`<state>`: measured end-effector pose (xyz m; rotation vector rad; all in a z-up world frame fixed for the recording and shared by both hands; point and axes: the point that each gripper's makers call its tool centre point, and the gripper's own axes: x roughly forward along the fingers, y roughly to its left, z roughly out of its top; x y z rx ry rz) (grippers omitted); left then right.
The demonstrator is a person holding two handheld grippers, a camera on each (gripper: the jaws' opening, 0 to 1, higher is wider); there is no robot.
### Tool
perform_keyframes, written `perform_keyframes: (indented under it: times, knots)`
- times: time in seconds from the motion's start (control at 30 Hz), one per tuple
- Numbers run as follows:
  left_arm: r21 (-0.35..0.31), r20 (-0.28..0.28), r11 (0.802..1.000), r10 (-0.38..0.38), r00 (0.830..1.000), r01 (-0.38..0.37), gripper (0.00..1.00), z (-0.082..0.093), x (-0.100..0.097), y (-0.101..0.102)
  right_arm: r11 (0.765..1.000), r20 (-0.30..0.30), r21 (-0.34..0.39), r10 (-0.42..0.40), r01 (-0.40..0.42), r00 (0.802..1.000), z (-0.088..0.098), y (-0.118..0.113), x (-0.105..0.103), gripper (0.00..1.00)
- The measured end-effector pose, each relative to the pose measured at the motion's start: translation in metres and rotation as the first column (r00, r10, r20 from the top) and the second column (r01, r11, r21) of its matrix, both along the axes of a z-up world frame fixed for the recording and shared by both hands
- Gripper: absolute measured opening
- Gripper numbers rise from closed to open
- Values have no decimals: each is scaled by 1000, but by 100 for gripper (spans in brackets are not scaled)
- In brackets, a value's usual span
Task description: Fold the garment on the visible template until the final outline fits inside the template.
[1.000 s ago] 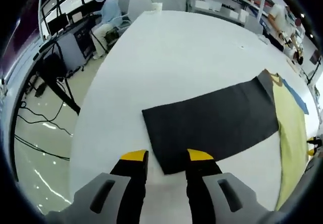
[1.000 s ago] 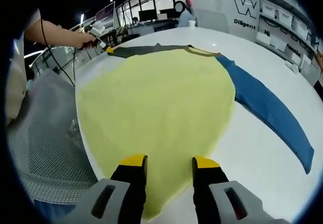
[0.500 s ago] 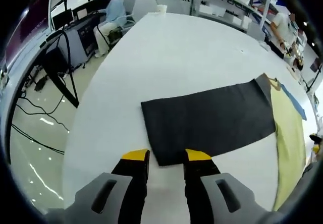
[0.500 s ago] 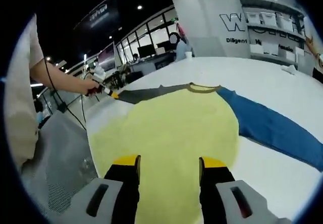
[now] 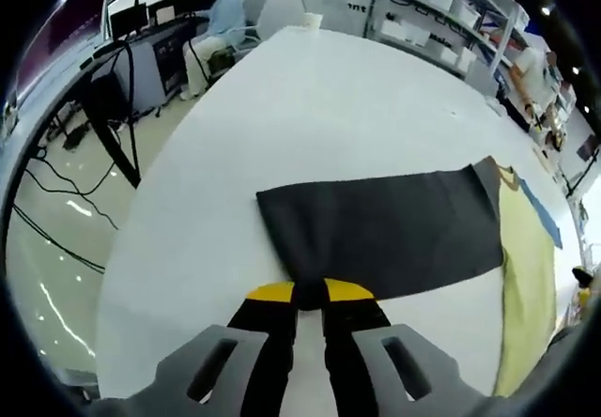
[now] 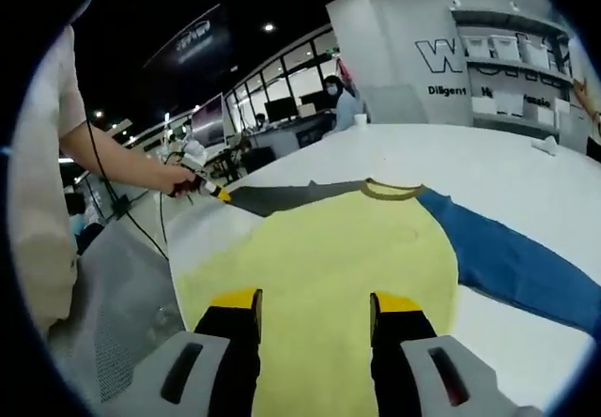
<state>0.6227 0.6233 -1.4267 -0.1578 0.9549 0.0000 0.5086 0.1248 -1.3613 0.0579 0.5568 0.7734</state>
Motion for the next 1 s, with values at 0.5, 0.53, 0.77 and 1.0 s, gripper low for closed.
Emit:
perform_keyframes:
  times: [0.5, 0.53, 0.77, 1.0]
  knots:
    - [-75, 171, 996, -32, 985, 45, 11, 65, 31, -54, 1000, -3, -8, -18, 18, 1000, -10, -11, -8, 41]
    - [-75, 181, 995, -45, 982, 59, 11, 70, 34, -60, 1000, -2, -6, -20, 20, 1000, -10, -11, -9, 41]
    - [-101, 272, 980, -137, 952, 170, 10, 115, 60, -118, 1000, 8, 6, -30, 30, 1000, -12, -16, -12, 41]
    - [-124, 315, 945, -253, 915, 304, 10, 143, 78, -186, 999, 18, 19, -41, 41, 999, -12, -19, -15, 41]
